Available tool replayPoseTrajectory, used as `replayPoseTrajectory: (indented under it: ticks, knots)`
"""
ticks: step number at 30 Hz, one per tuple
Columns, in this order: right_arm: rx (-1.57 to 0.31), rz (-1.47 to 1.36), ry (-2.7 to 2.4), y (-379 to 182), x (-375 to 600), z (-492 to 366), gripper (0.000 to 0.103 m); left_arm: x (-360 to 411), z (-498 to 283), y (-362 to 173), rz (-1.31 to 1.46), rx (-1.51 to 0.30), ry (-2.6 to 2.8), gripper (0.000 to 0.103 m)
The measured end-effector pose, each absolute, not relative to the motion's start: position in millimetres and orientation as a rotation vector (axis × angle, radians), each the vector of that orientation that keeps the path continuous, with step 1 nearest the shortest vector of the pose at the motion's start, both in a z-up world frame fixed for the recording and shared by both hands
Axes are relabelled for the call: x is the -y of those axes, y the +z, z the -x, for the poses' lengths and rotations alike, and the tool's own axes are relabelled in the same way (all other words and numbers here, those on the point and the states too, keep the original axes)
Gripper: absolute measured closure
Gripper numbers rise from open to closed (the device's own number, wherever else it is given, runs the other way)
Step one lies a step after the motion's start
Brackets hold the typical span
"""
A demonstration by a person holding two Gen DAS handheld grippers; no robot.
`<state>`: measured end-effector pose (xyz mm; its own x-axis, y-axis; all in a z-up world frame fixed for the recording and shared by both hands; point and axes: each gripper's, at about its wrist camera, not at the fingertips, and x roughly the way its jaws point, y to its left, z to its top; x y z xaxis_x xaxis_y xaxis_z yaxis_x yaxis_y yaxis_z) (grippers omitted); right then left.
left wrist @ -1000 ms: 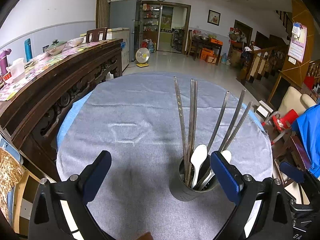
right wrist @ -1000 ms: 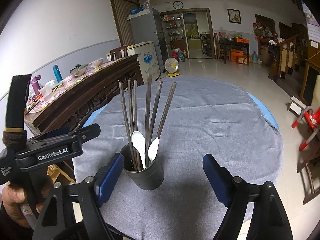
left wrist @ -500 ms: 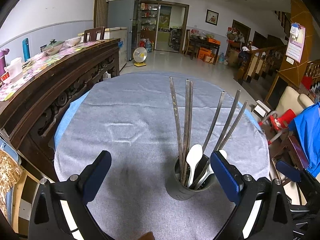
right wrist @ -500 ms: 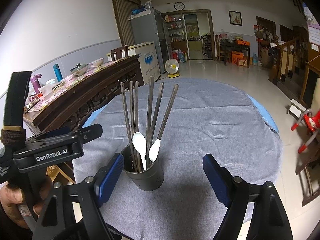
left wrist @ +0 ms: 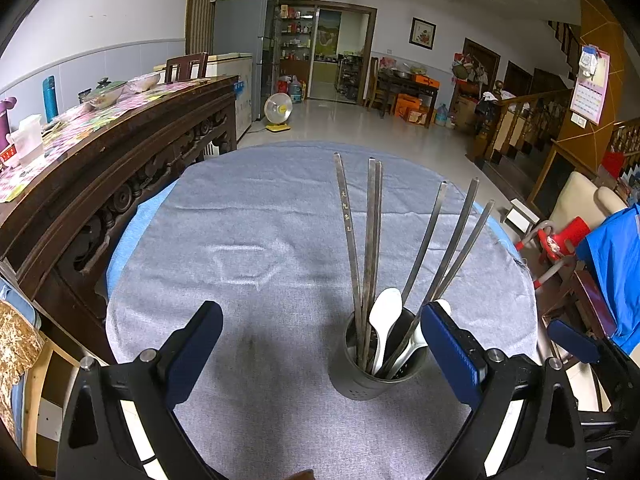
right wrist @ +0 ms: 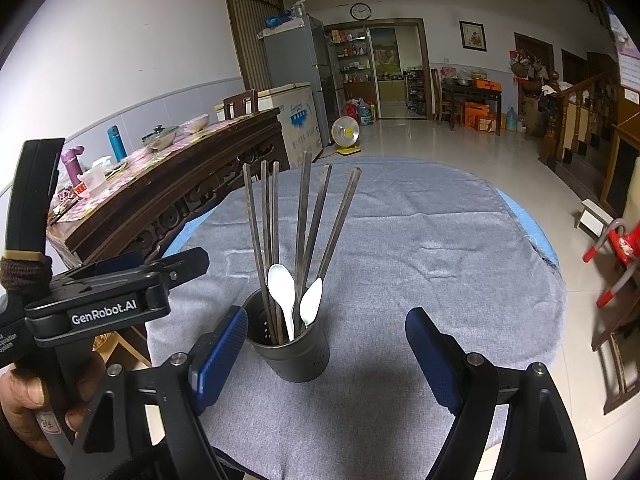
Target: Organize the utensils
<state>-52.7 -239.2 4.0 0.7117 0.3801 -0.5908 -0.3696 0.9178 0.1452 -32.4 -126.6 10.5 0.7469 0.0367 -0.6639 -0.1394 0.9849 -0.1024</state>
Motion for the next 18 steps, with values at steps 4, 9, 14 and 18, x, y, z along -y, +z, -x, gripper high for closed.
replayPoseTrajectory:
  ticks: [4, 9, 14, 18]
  knots:
    - [-0.66, -0.014, 0.418, 3.0, 238.3, 50.7, 0.019, 127.6, 32.0, 10.6, 0.149, -0.72, 0.091, 0.004]
    - [-0.666, -0.014, 0.418, 0.6, 239.0, 47.7, 0.019, 127.6, 30.7, 10.4, 0.148, -0.719, 0.084, 0.004]
    - [-0.671, -0.011, 0.418, -1.3, 239.7, 44.6, 0.019, 129.3, 28.8, 9.2, 0.141, -0.72, 0.071, 0.004]
    - [-0.675, -0.011, 0.418, -1.5, 238.9, 43.2, 0.019, 132.3, 28.3, 9.6, 0.135, -0.716, 0.062, 0.004]
